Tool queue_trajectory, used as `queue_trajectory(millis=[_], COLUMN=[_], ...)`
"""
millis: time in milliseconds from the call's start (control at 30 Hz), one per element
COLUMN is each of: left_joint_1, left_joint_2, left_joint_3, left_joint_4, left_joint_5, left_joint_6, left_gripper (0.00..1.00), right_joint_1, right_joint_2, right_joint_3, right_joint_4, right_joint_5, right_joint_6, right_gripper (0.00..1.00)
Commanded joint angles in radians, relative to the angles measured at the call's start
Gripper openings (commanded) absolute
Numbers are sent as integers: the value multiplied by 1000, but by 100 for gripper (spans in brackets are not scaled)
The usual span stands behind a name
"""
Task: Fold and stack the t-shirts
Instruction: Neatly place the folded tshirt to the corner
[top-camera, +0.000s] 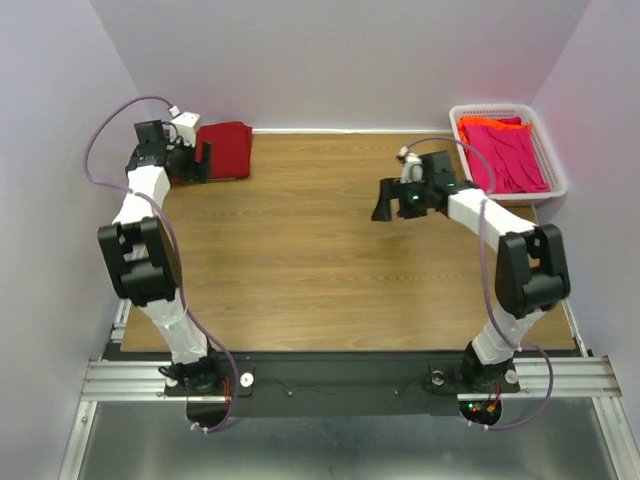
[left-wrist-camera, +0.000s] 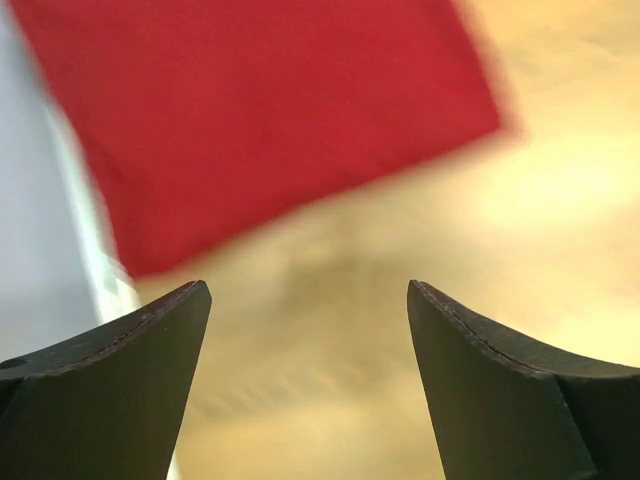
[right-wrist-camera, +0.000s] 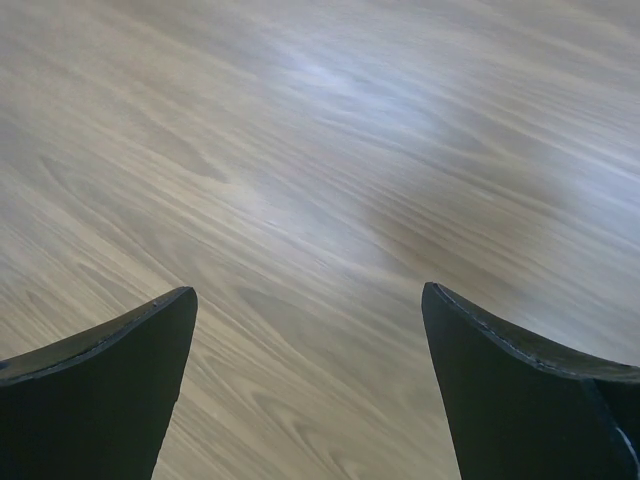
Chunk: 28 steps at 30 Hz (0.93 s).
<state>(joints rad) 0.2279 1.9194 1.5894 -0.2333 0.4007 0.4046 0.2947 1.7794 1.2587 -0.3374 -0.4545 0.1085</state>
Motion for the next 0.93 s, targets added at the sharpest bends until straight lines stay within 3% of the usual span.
queue_trajectory(millis=[0,33,233,600,900], left_joint_1=[-106,-128,-214,-225,-225], left_joint_2=[-287,-346,-558,-755,-809], left_joint_3=[-113,-168,-334,-630,-649], left_joint_4=[-9,-24,-93,-103,-97], left_joint_5=[-12,-20,58,-34,-77], left_joint_6=[-32,-41,-134,-179,-210], left_gripper=[94,99,99,99,99], right_joint_1=[-133,-170,-221,-220,-221], right_joint_2=[-156,-207,-346,-544,-742], right_joint_3=[-60,-80,-208,-390,-507], right_joint_4=[-43,-49,-78,-78,-37], right_joint_5=[-27,-23,22,28,-30], right_joint_6=[-9,-13,-58,-41,-15], right_gripper=[100,100,100,100,100])
